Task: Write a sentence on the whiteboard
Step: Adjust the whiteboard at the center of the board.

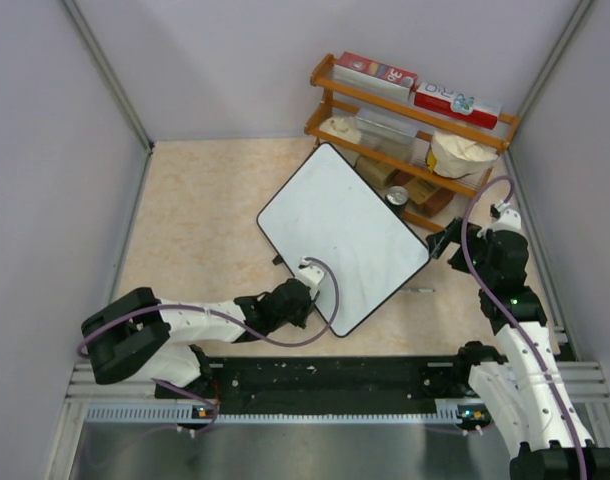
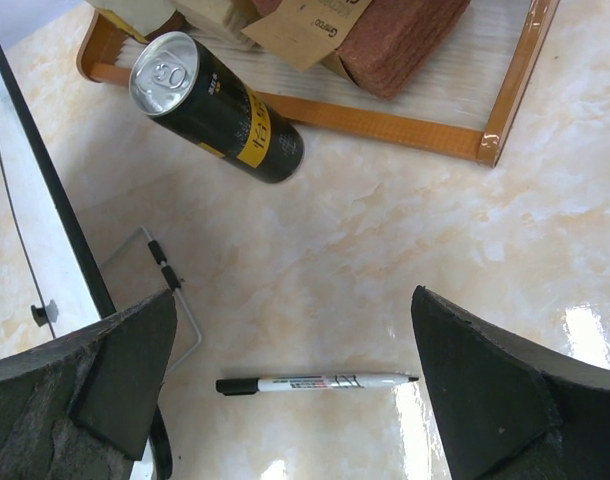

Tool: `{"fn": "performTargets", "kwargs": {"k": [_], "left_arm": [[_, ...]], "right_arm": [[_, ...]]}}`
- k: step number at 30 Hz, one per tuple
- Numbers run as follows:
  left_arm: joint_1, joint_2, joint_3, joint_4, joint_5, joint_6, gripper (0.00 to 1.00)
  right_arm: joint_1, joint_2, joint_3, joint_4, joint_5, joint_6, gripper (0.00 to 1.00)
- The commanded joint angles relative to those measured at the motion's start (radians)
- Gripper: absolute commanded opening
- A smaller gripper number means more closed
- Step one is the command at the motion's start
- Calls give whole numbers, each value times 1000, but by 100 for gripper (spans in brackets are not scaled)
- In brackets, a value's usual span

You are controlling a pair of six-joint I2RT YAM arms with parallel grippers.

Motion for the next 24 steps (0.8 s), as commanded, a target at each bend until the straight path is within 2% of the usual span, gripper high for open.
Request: {"fn": "performTargets", "kwargs": {"k": [1,9,16,17,19,24], "left_arm": [[1,-59,-48,-15,-39,-131,0],[-10,-120,-104,-61,-120,-309,0],[-31,-188,-120,-162,-268,-496,0],[-31,-188,-117,-234,-286,-517,0],[-39,-189,-111,-256,-316,-562,0],[-57,-133,-94,-251,-330,-576,0]], "right_arm": [[-11,-12,32,-7,-25,-17,99],[-11,-13,29,-9,-19,-20,99],[-12,-12,28,-9,-22,-23,99],[-12,-10,28,-7,-23,-23,99],[-11,-12,26,-9,-23,-25,99],[-12,-12,23,-9,-25,-23,99]]}}
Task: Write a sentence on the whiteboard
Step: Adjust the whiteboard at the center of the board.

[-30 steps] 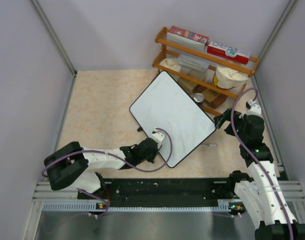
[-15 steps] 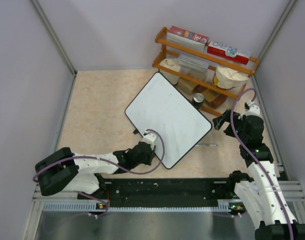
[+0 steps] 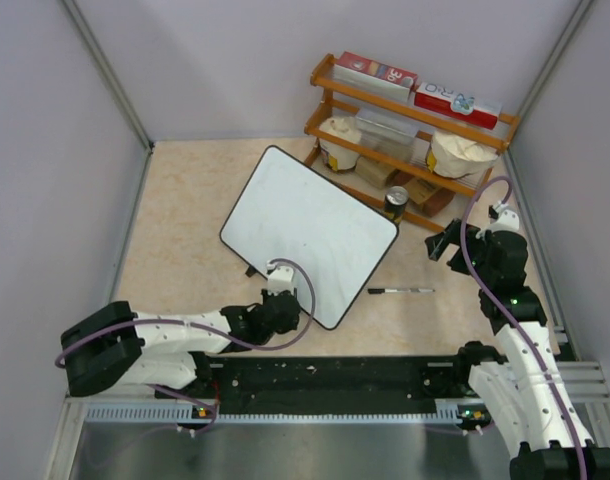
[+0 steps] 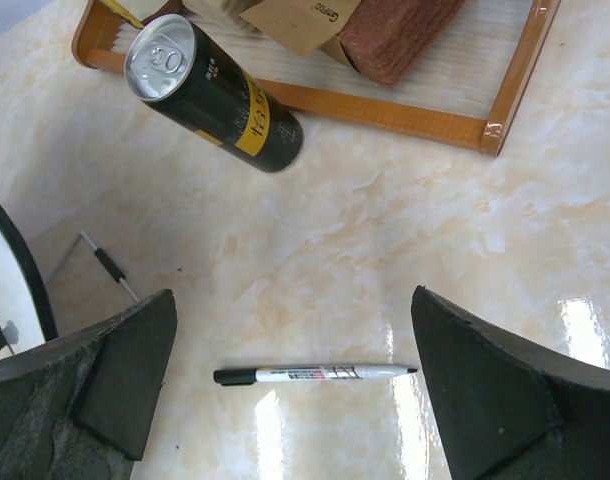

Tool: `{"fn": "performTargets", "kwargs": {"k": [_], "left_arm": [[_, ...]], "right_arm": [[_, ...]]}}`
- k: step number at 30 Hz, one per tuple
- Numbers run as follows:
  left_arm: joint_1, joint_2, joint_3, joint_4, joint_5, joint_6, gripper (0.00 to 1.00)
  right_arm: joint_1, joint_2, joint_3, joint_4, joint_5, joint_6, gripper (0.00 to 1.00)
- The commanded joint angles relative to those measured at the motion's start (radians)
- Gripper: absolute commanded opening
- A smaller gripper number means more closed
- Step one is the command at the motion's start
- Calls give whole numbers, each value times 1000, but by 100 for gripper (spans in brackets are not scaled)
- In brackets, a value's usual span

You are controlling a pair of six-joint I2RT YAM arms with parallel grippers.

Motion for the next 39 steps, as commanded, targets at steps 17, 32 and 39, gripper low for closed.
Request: {"fn": "performTargets", "kwargs": {"k": [17,32,39], "left_arm": [[-52,572,441,-300,-200,-308,0],[-51,684,625,-246,-151,-98,6],[-57,681,627,-245,-128,-88,27]], "right_arm": [[-11,-26,20,6,-34,-15,99],[-11,-21,19,7,-69,-7,99],[-11,-31,11,6,-110,3,99]]}}
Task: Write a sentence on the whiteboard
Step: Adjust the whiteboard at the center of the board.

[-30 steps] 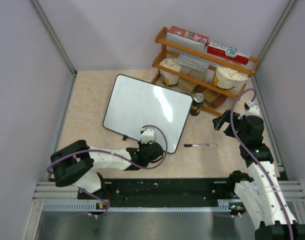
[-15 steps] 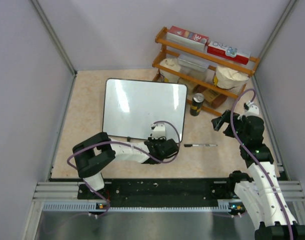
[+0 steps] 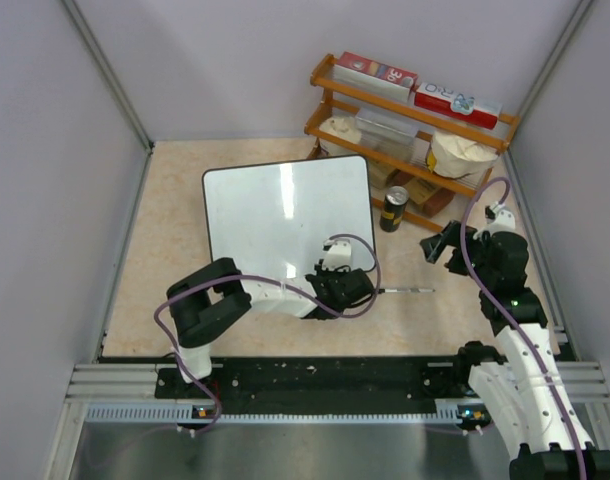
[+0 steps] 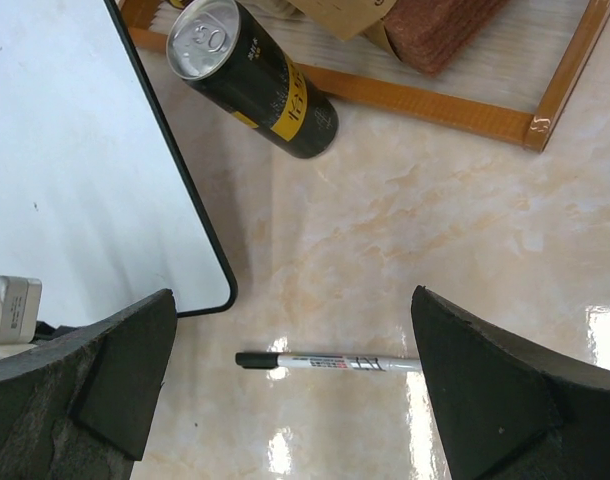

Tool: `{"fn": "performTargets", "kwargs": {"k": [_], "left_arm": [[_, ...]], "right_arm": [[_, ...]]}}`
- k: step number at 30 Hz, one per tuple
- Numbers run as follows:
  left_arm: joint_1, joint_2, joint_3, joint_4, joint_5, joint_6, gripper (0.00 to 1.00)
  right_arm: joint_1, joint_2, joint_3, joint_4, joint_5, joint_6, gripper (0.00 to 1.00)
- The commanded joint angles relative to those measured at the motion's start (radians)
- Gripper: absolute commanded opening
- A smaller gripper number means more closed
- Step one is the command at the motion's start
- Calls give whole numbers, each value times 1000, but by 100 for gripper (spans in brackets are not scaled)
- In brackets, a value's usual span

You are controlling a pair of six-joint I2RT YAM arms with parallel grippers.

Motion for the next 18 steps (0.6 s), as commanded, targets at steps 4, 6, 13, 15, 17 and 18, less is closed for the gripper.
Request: {"fn": "performTargets", "kwargs": {"k": [4,6,13,15,17,18], "left_arm": [[-41,-14,-55,-23,123,24,61],[-67,-37,-74,-34,122,12,71],[-127,-101,-111,-151,152,-31,78],[-130,-149,-146,-151,189,-36,79],[-131,-216,-177,-128,217,-34,79],[-131,-242,-211,-119,241,-31,81]], "right_arm": [[-11,-18,4,12,-77,1,99],[-12,-5,4,12,-89,-8,99],[-11,64,18,-3,-172,-34,99],[1,74,18,-3,-174,-39,99],[21,93,21,-3,-155,-43,99],[34,103,21,-6,-145,-45,99]]}}
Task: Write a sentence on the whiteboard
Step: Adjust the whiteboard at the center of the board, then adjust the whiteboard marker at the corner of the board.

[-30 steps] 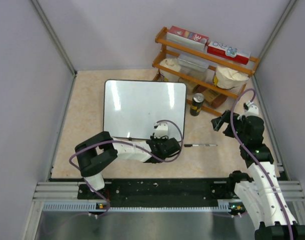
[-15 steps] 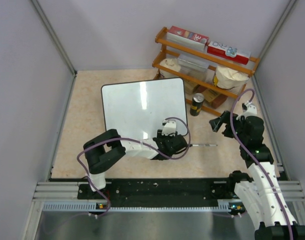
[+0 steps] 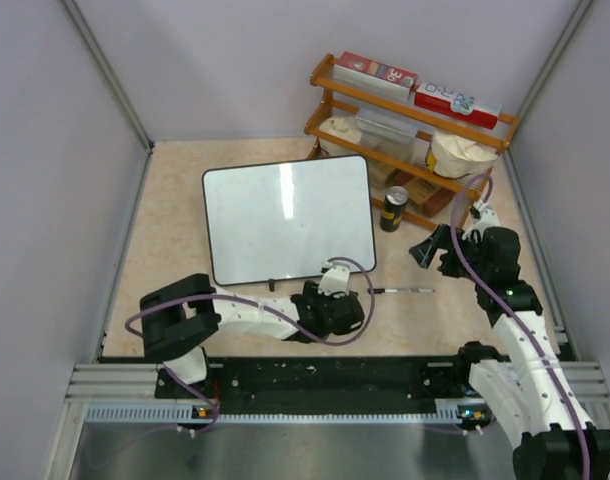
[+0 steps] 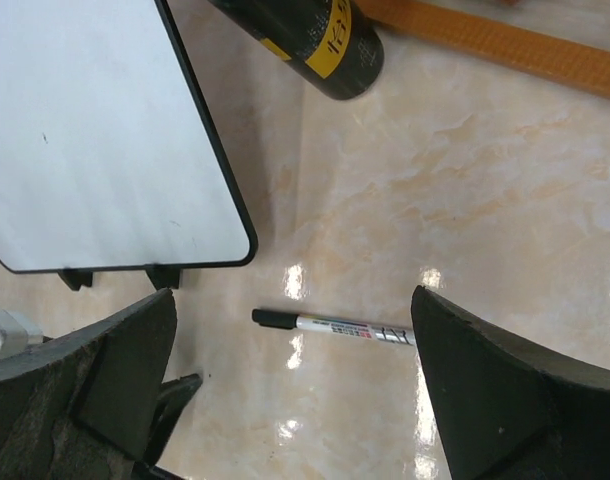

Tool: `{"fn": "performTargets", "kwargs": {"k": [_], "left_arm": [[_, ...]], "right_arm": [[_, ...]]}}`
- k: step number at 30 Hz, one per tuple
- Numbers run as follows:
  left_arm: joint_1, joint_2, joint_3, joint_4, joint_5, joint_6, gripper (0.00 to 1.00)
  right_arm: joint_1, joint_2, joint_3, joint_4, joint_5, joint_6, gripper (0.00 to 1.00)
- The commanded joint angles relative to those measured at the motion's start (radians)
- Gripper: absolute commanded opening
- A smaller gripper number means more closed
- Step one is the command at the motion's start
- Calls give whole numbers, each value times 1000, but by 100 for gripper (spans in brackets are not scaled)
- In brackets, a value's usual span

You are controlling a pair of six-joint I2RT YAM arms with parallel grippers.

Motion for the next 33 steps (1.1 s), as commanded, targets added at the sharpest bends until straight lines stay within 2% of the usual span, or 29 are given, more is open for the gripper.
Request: {"fn": "performTargets", "kwargs": {"k": [1,4,8,11,14,17,18,21,25,29,33], "left_arm": [[-4,-132,-106,-45,134,0,82],[10,-245,-156,-22,216,18,87],[27,-421,-239,134,357,43,90],[33,-491,-271,237,436,50,89],[38,-503,-265,291,468,44,89],[41,-495,-265,323,482,37,88],[41,-494,-268,346,485,34,88],[44,-482,-279,371,497,17,88],[45,-477,-281,377,497,-6,88],[47,-515,-313,417,493,-40,87],[50,-549,-321,408,479,-42,87]], "right_arm": [[57,32,22,2,14,-26,99],[122,96,28,-6,63,-32,91],[156,213,50,-6,90,-44,84],[168,309,77,5,111,-52,80],[173,408,119,5,136,-63,70],[176,495,151,2,157,-66,53],[176,512,158,-3,160,-66,39],[180,566,165,-12,168,-58,21],[185,618,143,-21,182,-49,15],[189,653,132,-33,185,-43,1],[212,635,102,-39,186,-32,0]]}}
